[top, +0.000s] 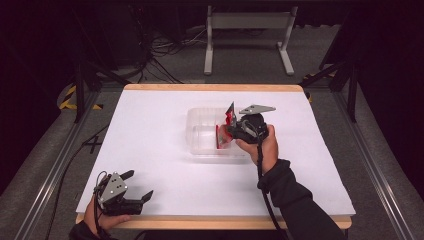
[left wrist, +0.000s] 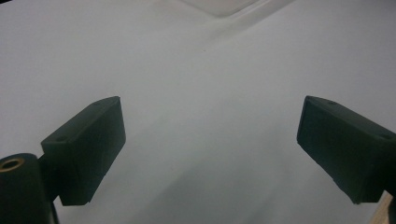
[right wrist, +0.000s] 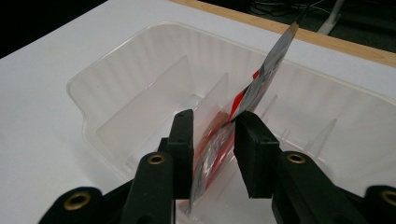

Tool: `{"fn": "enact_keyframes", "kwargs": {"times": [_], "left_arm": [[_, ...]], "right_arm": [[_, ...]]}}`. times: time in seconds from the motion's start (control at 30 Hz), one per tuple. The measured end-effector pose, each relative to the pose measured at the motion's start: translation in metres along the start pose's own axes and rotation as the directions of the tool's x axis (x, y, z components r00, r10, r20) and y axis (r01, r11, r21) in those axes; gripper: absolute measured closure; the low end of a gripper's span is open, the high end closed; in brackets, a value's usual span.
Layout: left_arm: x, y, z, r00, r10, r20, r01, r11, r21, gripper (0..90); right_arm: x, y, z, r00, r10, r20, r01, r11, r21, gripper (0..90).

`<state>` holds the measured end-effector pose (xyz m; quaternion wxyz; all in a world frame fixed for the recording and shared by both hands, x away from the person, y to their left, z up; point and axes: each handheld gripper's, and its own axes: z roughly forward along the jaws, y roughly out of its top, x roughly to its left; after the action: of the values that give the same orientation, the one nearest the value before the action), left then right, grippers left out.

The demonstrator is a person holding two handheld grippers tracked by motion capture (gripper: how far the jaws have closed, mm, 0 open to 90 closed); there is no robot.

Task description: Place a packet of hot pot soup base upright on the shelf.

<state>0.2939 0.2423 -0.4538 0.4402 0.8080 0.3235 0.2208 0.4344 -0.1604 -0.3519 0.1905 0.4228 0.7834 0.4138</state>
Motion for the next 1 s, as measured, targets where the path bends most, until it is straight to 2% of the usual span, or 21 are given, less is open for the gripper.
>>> {"fn": "enact_keyframes", "kwargs": {"times": [0.3, 0.43, 0.57, 0.8, 1.0], "left_arm": [[0.001, 0.000, -0.001, 0.9999, -0.005, -0.010, 0.005, 0.9999, -0.010, 9.0], [0.001, 0.000, -0.001, 0.9996, -0.013, -0.026, 0.013, 0.9998, -0.014, 9.3], [0.002, 0.000, -0.001, 0.9995, -0.015, -0.028, 0.015, 0.9999, -0.008, 9.4], [0.002, 0.000, -0.002, 0.9993, -0.008, -0.036, 0.008, 0.9999, -0.007, 9.6], [0.001, 0.000, -0.002, 0.9994, -0.007, -0.035, 0.007, 1.0000, -0.001, 9.8]], "right_arm": [[-0.008, 0.002, -0.014, 0.9994, -0.030, -0.015, 0.031, 1.000, 0.007, 69.7], [-0.008, 0.002, -0.020, 0.9972, -0.072, -0.018, 0.073, 0.997, 0.006, 71.5], [-0.009, 0.003, -0.025, 0.9954, -0.089, -0.035, 0.089, 0.996, -0.003, 73.3], [-0.009, 0.007, -0.034, 0.9870, -0.155, -0.042, 0.155, 0.988, 0.002, 77.3], [-0.009, 0.008, -0.042, 0.9852, -0.164, -0.051, 0.163, 0.987, -0.009, 77.4]]}}
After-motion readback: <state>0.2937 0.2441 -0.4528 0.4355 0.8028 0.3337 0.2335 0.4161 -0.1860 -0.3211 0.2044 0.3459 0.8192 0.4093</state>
